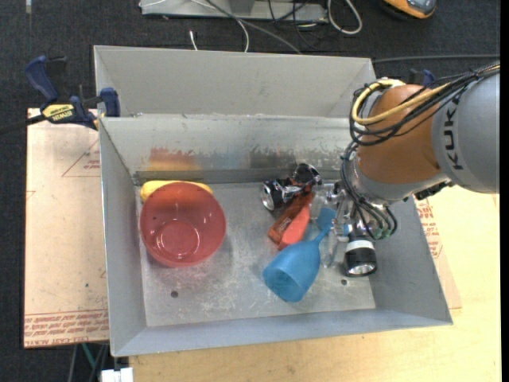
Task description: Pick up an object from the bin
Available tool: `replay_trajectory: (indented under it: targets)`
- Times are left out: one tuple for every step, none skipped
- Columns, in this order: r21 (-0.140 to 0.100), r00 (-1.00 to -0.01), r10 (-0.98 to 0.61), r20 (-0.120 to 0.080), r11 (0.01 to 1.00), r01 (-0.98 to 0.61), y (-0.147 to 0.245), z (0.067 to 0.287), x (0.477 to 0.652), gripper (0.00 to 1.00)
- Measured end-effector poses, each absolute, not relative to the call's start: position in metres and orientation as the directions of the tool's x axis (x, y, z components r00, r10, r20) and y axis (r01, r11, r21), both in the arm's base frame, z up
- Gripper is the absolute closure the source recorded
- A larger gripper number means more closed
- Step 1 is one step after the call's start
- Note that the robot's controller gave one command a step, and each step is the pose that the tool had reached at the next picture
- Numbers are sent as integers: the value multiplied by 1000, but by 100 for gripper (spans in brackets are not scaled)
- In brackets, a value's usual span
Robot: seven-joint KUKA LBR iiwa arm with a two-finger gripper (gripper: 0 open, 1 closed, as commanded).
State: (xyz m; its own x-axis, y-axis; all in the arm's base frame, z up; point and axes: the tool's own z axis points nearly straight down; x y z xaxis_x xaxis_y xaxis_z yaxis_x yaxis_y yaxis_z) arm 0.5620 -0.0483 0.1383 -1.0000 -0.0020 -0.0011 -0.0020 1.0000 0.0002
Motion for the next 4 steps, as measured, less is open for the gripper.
replay_trajectory:
  targets:
    - [0, -1000, -2, -1, 1000, -2, -48, 138, 562, 100]
    - [0, -1000, -2, -1, 1000, -2, -48, 138, 562, 100]
    - [0, -983, -186, -4, 983, -186, -18, 106, 520, 100]
    - [1, -985, -171, -1, 985, -171, -11, 95, 525, 100]
